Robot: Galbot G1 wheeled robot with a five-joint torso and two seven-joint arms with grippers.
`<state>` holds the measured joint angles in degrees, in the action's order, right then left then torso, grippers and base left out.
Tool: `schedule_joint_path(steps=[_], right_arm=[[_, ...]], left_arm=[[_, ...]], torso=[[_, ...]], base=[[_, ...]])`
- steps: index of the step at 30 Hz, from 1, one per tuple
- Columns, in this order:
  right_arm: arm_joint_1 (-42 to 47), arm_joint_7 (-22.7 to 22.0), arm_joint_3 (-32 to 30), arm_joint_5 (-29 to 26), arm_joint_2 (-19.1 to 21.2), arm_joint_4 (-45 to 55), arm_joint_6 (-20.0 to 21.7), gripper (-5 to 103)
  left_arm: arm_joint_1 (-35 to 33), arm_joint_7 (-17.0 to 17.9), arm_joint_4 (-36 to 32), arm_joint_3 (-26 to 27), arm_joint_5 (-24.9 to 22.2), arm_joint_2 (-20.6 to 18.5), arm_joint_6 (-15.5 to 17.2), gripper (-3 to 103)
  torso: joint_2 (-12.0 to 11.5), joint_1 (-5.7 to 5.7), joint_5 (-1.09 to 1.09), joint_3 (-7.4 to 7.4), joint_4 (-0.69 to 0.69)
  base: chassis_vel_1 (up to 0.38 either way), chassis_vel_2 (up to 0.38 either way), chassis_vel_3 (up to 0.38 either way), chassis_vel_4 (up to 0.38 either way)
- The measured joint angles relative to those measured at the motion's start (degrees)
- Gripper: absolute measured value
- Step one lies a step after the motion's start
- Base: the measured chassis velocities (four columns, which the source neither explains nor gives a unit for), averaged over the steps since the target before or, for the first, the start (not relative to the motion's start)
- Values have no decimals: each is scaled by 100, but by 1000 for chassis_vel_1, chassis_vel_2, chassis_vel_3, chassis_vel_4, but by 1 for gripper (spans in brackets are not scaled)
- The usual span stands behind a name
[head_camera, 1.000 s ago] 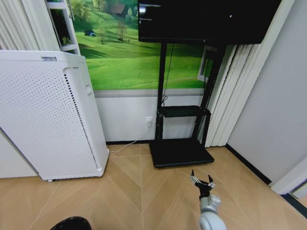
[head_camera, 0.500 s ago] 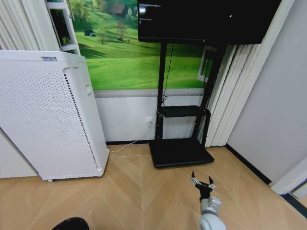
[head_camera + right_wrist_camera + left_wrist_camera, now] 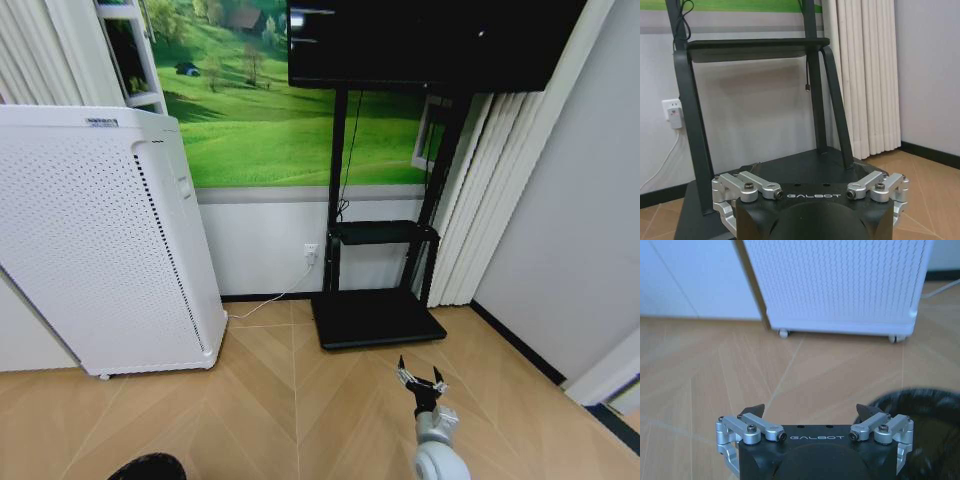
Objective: Pick up the trash bin and place the garbage on the floor into it.
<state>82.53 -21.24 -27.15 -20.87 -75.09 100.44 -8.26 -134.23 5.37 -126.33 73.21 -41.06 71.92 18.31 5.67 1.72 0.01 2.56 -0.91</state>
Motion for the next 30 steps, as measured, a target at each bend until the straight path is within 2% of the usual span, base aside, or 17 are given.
schedule_joint_path(steps=[2,4,8,9,10,12,15,17,19,20,21,23,24,26,30], right_arm=[[133,136,-19,90,17,144,-8,100],[174,183,-32,122,37,196,-24,100],[311,238,-85,321,103,358,-100,100],[383,230,-106,332,136,474,-100,100],[383,230,-106,332,136,474,-100,100],[509,179,-151,317,191,663,-95,100],[626,123,-218,259,253,851,-93,100],[706,103,-261,221,286,928,-121,100],[879,164,-412,210,333,1043,-195,100],[977,212,-492,214,346,1091,-253,100],[977,212,-492,214,346,1091,-253,100],[1128,314,-617,212,353,1211,-315,100],[1128,314,-617,212,353,1211,-315,100],[1215,410,-663,210,352,1355,-343,100],[1256,545,-709,235,376,1474,-424,100]], left_arm=[[144,-4,-434,226,16,14,-51,100],[222,11,-569,287,0,8,-51,100],[615,234,-995,388,-137,-37,-71,100],[896,422,-1242,346,-211,-85,-79,100],[896,422,-1242,346,-211,-85,-79,100],[1259,673,-1539,159,-262,-183,5,100],[1513,720,-1706,-61,-260,-262,63,100],[1607,647,-1729,-158,-254,-282,62,100],[1751,389,-1735,-288,-112,-291,-40,100],[1806,159,-1735,-338,9,-288,-192,100],[1806,159,-1735,-338,9,-288,-192,100],[1894,-223,-1733,-421,53,-283,-480,100],[1894,-223,-1733,-421,53,-283,-480,100],[2002,-448,-1722,-453,-16,-314,-617,100],[2093,-515,-1716,-447,-7,-350,-668,100]], torso=[[0,0,0,0,-1],[0,0,0,0,-2],[0,0,-1,0,-1],[0,0,0,0,-2],[0,0,0,0,-2],[0,0,-1,0,-2],[0,0,2,0,-1],[0,0,1,0,-1],[0,0,-2,0,0],[0,0,-3,0,-2],[0,0,-3,0,-2],[0,0,-2,0,-2],[0,0,-2,0,-2],[0,0,0,0,-2],[0,0,2,0,-2]], base=[[0,0,0,0],[0,0,0,0],[0,0,0,0],[0,0,0,0],[0,0,0,0],[0,0,0,0],[31,42,-30,-38],[85,73,-89,-100],[109,136,-102,-118],[103,145,-94,-101],[103,145,-94,-101],[77,40,-83,-69],[77,16,-73,-69],[0,0,0,0],[0,0,0,0]])
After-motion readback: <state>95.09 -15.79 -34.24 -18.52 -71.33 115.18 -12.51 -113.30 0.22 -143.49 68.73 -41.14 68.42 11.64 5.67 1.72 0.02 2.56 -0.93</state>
